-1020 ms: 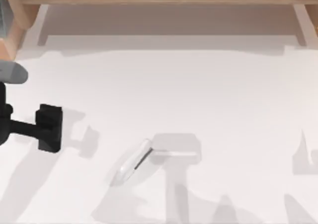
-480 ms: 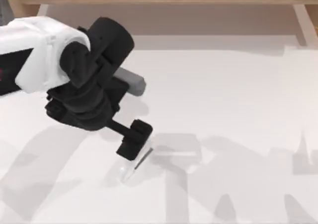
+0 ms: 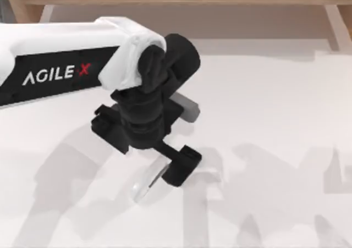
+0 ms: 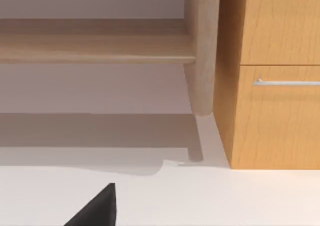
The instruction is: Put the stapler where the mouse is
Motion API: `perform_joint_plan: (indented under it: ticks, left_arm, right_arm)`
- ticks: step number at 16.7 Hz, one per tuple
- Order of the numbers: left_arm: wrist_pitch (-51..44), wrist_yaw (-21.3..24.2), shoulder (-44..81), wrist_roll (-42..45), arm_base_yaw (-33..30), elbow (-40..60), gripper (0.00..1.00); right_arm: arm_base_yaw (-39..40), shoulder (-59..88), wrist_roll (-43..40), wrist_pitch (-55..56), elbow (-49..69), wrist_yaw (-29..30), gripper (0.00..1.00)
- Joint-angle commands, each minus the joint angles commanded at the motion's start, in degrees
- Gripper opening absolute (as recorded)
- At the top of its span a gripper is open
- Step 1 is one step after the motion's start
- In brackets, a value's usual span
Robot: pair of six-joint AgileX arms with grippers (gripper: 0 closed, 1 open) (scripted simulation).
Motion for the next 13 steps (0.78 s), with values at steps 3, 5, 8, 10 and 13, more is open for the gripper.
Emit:
perform_joint_plan:
  ticks: [3,5,8,10,13]
  left_arm:
    - [0.0,0.0,0.0,0.0,0.0,0.0,1.0]
    - [0.33,-0.01,-0.06,0.03,0.25,-0.3,1.0]
    - [3.77,0.01,1.5,0.17,0.11,-2.32,1.0]
    - [7.18,0.02,2.87,0.15,0.11,-4.12,1.0]
    - [10.38,0.03,4.34,0.16,0.09,-6.03,1.0]
  right_arm:
    - [0.0,0.0,0.0,0.0,0.0,0.0,1.0]
    - [0.0,0.0,0.0,0.0,0.0,0.0,1.0]
    - [0.0,0.0,0.0,0.0,0.0,0.0,1.0]
    - [0.0,0.0,0.0,0.0,0.0,0.0,1.0]
    - [0.0,0.0,0.0,0.0,0.0,0.0,1.0]
